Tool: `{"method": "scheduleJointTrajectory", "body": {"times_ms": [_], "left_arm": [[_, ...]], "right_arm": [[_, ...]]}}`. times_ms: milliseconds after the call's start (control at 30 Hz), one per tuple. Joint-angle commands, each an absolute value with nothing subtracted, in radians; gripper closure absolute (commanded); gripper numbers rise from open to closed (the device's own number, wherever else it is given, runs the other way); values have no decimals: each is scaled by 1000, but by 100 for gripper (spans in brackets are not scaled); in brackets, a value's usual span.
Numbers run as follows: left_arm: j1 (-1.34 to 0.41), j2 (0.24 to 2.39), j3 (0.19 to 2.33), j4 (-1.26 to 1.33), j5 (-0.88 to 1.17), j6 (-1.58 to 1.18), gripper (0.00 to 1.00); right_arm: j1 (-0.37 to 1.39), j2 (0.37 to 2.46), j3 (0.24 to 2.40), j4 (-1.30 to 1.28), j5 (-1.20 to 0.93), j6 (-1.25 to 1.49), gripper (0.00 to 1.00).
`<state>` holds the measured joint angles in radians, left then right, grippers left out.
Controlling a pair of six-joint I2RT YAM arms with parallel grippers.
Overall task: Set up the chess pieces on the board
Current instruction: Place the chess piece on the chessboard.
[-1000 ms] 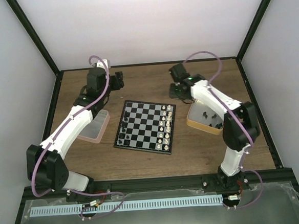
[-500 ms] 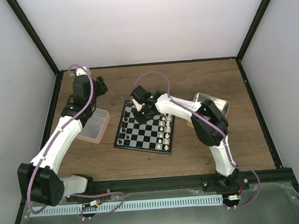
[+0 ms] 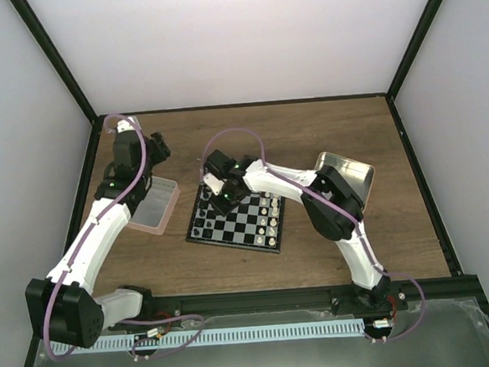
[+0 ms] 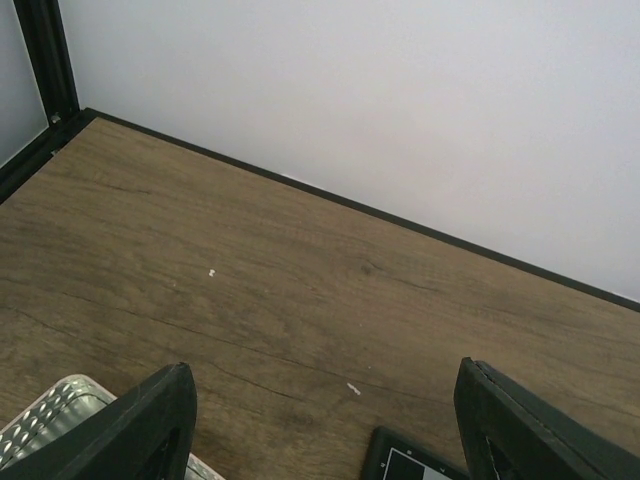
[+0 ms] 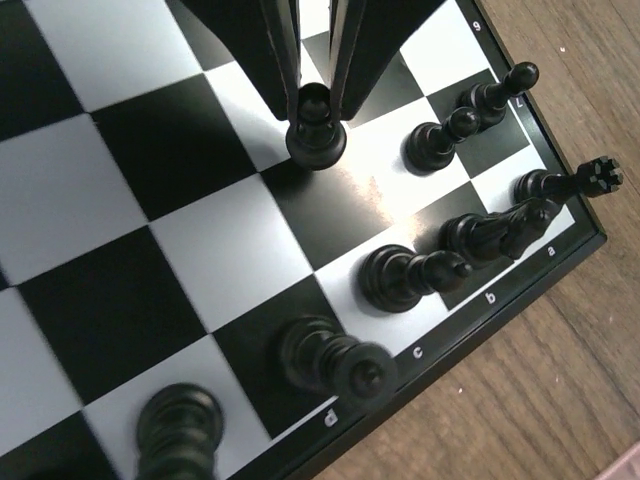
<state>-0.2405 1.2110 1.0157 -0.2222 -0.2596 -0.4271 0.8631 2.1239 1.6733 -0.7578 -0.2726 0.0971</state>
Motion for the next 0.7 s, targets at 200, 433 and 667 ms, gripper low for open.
{"method": "scheduleJointTrajectory", "body": {"times_ms": [200, 433, 667], "left_arm": [[-230, 1175, 994, -222, -245, -432, 27], [-229, 1175, 992, -220, -235, -435, 27], [-227, 1181, 992, -213, -224, -436, 27]], "right_arm": [[895, 2185, 1759, -787, -297, 64, 90], [897, 2198, 1771, -783, -276, 70, 83], [899, 2172, 1758, -761, -262, 77, 66]]}}
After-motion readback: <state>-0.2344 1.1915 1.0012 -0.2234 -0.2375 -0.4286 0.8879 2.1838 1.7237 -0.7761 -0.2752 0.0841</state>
